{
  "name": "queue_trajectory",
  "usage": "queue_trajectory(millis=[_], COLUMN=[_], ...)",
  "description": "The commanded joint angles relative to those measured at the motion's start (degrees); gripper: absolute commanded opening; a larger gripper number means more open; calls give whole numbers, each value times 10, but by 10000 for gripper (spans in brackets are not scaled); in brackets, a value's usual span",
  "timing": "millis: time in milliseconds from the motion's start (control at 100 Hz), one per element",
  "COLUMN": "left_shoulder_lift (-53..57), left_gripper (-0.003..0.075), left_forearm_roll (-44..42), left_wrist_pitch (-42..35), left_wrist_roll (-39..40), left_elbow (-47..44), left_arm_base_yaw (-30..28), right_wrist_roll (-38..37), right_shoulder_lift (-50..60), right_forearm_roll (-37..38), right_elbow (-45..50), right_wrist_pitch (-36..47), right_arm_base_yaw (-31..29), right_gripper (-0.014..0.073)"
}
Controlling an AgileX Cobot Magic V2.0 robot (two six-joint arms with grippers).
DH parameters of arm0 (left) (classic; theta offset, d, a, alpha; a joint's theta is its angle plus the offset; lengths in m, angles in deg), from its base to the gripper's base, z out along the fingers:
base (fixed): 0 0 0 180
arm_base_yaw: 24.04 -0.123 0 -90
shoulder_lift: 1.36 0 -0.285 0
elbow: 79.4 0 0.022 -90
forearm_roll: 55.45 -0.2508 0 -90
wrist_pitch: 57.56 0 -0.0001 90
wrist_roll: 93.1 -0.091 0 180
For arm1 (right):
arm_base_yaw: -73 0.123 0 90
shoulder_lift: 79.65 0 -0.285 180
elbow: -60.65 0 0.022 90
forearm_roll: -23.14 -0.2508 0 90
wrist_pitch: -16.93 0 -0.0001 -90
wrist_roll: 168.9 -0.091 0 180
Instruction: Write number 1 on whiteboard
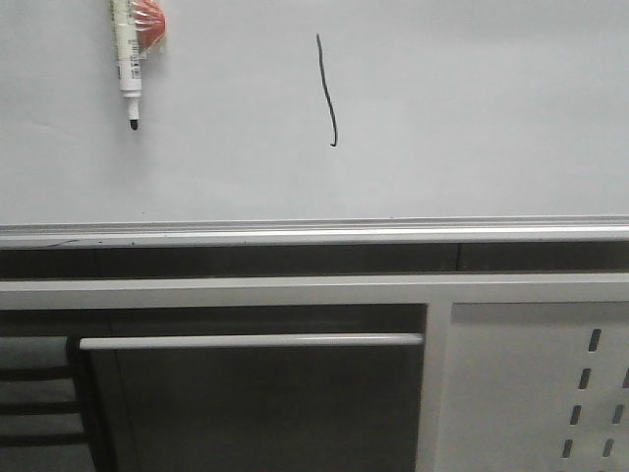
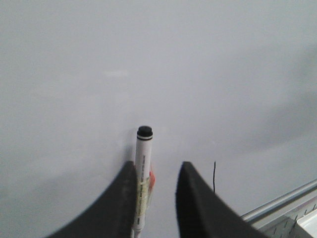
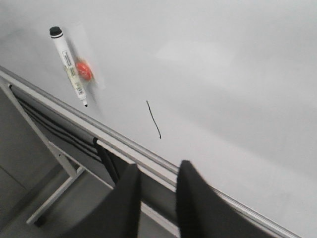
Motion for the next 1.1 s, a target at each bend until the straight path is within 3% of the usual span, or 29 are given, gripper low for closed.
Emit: queue_trajectory(millis=[0, 310, 540, 680, 1090], left_shoulder_lift=[28, 170, 271, 286, 287], left_gripper=[-21, -20, -20, -20, -20], left_forearm_roll=[-1, -2, 13, 31, 36], left_wrist_pitch=[4, 1, -9, -17, -12], left_wrist_roll=[3, 3, 3, 3, 3], left_elbow=[5, -126, -198, -201, -201], left_arm_base_yaw=[-1, -1, -1, -1, -1], right_wrist_roll=[-3, -2, -3, -3, -3], right_shoulder_lift=[50, 308, 477, 487, 487], right_forearm_roll=[-14, -15, -23, -37, -39], right_elbow=[28, 279, 423, 438, 444], right_wrist_pitch=[75, 234, 254, 310, 283], right_arm_base_yaw=[-5, -5, -5, -5, -5], right_gripper=[-66, -65, -65, -65, -65])
